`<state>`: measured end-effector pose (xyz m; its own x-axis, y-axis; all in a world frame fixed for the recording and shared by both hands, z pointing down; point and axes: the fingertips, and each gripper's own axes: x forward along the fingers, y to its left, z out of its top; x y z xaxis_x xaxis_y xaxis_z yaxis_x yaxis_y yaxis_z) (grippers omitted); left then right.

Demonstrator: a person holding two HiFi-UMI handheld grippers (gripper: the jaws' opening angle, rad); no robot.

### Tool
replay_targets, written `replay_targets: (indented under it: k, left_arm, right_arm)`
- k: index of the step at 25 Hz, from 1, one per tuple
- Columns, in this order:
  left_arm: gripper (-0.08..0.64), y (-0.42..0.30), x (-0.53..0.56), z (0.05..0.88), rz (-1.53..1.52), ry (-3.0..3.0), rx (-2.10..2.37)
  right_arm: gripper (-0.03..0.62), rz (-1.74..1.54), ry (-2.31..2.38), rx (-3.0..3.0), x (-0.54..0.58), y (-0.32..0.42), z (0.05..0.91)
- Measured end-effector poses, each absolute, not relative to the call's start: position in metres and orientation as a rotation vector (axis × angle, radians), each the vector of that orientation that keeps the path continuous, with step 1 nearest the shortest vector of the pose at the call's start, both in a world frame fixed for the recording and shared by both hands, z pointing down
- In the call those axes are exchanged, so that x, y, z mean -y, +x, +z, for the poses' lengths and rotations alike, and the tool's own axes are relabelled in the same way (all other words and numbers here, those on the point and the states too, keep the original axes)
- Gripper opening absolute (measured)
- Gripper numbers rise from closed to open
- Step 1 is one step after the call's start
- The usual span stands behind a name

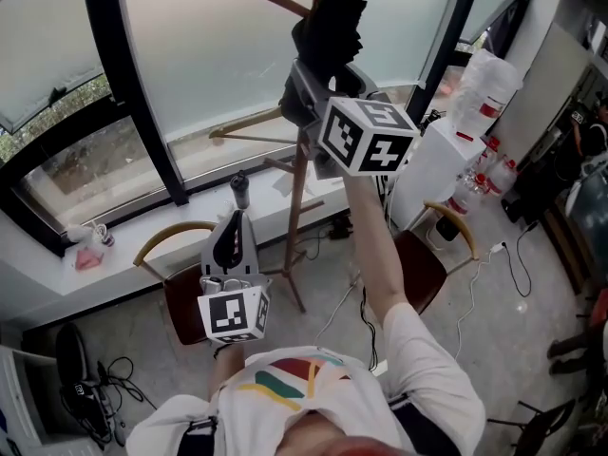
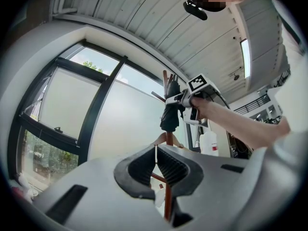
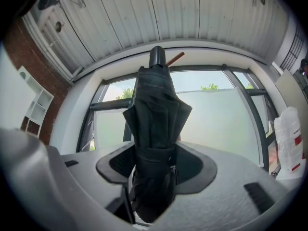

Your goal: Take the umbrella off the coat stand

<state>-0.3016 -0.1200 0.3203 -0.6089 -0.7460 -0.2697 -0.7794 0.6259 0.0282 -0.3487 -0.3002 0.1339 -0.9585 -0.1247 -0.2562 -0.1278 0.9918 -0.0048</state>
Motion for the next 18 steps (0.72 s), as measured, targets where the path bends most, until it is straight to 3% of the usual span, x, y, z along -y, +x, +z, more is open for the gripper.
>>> replay_targets:
  k: [18]
  left_arm:
    - [0.011,-0.291,0.132,0.316,0.231,-1.305,-2.585]
  right_arm:
    - [0.230,0.221,-0.271,-2.735,0.297,-0.296,0.050]
